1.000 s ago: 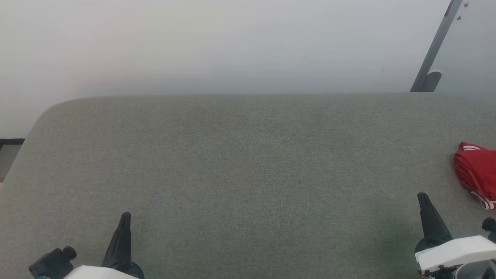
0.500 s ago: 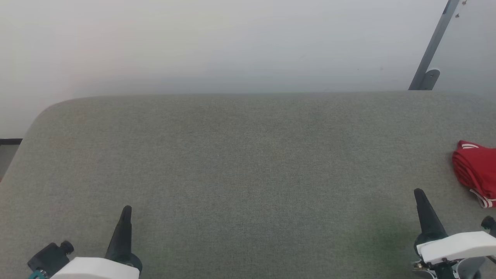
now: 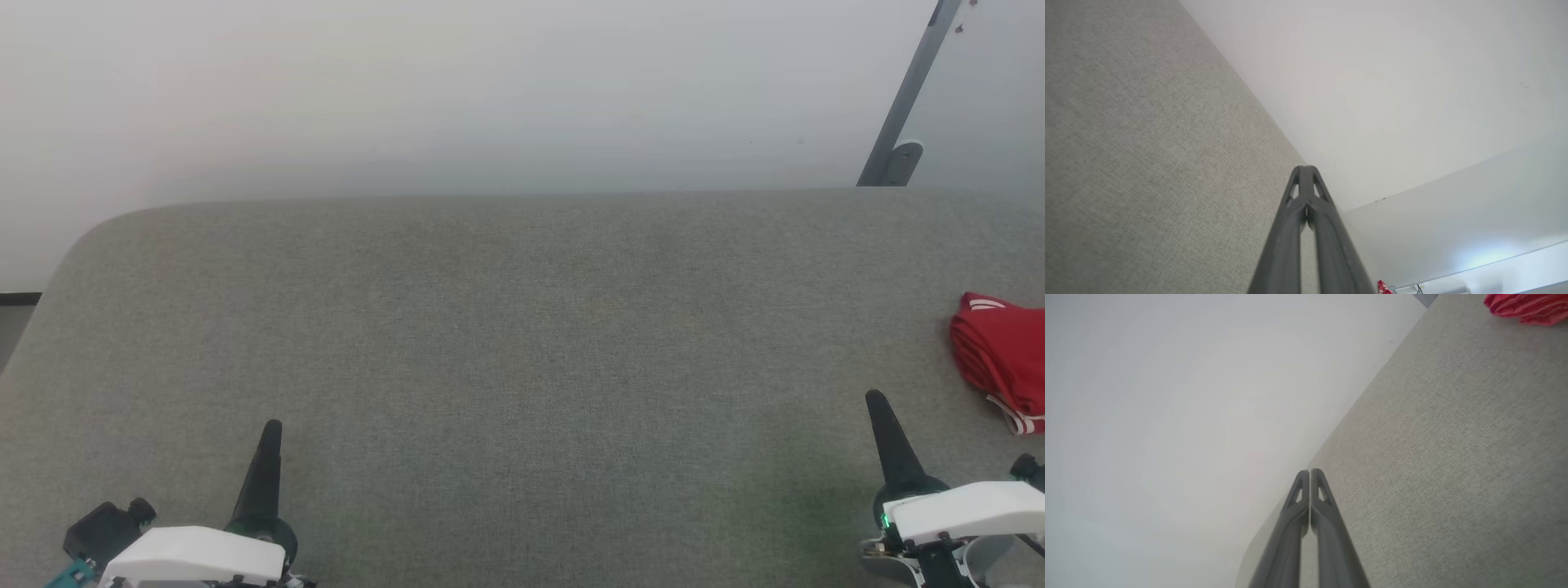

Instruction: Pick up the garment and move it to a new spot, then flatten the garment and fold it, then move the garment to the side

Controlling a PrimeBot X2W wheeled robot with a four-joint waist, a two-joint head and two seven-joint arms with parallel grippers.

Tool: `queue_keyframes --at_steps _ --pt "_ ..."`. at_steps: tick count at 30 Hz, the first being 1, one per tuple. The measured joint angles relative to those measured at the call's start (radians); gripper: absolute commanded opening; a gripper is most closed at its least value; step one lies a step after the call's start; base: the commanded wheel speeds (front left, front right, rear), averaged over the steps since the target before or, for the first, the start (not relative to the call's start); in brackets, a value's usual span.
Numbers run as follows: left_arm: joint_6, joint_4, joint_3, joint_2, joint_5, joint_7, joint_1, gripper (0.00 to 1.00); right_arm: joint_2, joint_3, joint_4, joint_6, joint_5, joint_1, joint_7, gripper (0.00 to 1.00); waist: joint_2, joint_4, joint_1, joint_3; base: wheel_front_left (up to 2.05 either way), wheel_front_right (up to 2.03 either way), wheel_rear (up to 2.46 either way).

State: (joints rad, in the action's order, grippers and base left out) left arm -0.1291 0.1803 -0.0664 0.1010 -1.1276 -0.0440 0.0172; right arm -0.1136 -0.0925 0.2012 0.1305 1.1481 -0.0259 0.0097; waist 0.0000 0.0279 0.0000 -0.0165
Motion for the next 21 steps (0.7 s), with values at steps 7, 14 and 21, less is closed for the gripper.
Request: queue_keyframes --at_steps 7,14,21 --pt "0.000 0.009 -0.003 -0.006 -0.066 0.021 -0.014 0.00 0.010 -0.003 0.005 0.000 0.061 -0.011 0.012 0.00 0.0000 -0.003 0.0000 0.002 0.00 0.00 0.00" --pt "0.000 0.017 -0.007 -0.011 -0.128 0.040 -0.026 0.00 0.017 -0.006 0.011 0.000 0.120 -0.020 0.026 0.00 0.0000 -0.006 0.0000 0.004 0.00 0.00 0.00" --pt "0.000 0.025 -0.012 -0.015 -0.194 0.060 -0.043 0.00 0.024 -0.009 0.018 0.000 0.182 -0.032 0.041 0.00 0.0000 -0.009 0.0000 0.007 0.00 0.00 0.00"
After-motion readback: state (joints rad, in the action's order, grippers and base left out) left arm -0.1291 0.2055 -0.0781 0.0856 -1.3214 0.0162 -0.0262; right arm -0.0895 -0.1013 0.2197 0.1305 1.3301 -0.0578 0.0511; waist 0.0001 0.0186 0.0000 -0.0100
